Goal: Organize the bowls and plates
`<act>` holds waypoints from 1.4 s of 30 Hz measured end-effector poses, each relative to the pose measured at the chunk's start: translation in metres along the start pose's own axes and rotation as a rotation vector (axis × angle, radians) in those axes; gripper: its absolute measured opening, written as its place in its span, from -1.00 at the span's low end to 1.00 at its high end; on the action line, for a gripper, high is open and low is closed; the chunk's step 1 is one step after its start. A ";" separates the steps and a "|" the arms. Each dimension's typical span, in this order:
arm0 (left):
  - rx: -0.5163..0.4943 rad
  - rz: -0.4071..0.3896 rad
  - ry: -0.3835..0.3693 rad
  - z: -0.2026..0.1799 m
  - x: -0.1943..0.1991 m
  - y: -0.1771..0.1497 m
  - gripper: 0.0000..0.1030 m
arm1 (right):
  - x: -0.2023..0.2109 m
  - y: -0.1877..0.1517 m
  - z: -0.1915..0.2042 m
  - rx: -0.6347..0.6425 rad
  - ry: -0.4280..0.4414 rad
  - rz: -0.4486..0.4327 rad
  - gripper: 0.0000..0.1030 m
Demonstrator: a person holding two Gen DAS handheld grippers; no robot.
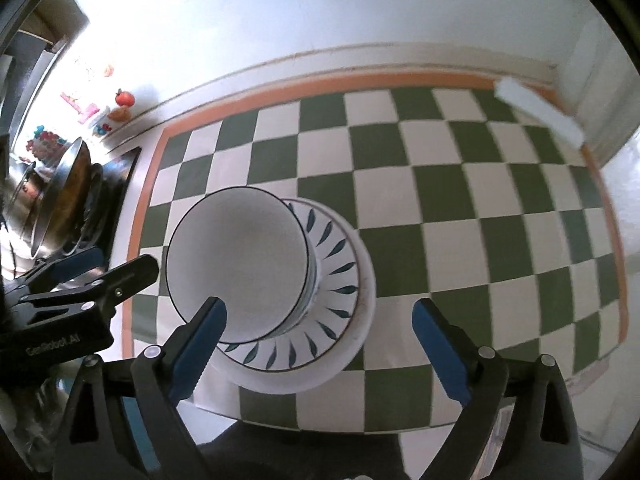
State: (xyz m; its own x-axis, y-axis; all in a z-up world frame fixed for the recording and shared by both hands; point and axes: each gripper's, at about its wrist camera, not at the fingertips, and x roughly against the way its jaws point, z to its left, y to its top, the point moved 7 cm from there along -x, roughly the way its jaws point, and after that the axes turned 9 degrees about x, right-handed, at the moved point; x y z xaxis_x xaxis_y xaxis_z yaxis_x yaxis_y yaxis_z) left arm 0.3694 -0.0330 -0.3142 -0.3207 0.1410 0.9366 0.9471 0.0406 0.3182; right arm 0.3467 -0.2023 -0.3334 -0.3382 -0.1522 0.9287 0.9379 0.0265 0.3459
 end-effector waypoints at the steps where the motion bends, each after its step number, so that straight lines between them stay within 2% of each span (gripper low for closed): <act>1: 0.001 -0.005 -0.006 -0.002 0.004 -0.003 0.97 | 0.006 -0.002 0.001 0.002 -0.009 -0.011 0.90; 10: 0.032 -0.097 -0.002 -0.013 0.057 -0.032 0.97 | 0.061 -0.023 0.009 0.033 -0.016 -0.096 0.92; 17: 0.068 -0.191 0.024 -0.022 0.119 -0.073 0.97 | 0.125 -0.053 0.013 0.077 -0.001 -0.181 0.92; 24: 0.090 -0.294 0.042 -0.024 0.193 -0.115 0.97 | 0.203 -0.094 0.027 0.115 -0.001 -0.267 0.93; 32: 0.063 -0.378 0.045 -0.019 0.257 -0.164 0.97 | 0.284 -0.144 0.045 0.105 -0.059 -0.363 0.94; 37: 0.045 -0.398 0.047 -0.011 0.279 -0.189 0.97 | 0.324 -0.179 0.060 0.090 -0.098 -0.419 0.94; 42: 0.040 -0.427 0.045 0.000 0.299 -0.213 0.97 | 0.347 -0.210 0.077 0.082 -0.095 -0.450 0.94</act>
State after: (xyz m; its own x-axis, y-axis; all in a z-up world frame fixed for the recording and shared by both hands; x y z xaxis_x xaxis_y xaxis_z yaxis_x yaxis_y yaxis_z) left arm 0.0715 0.0007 -0.1024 -0.6834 0.0602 0.7276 0.7283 0.1248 0.6737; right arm 0.0262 -0.1844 -0.0739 -0.7191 -0.0759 0.6908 0.6885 0.0570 0.7230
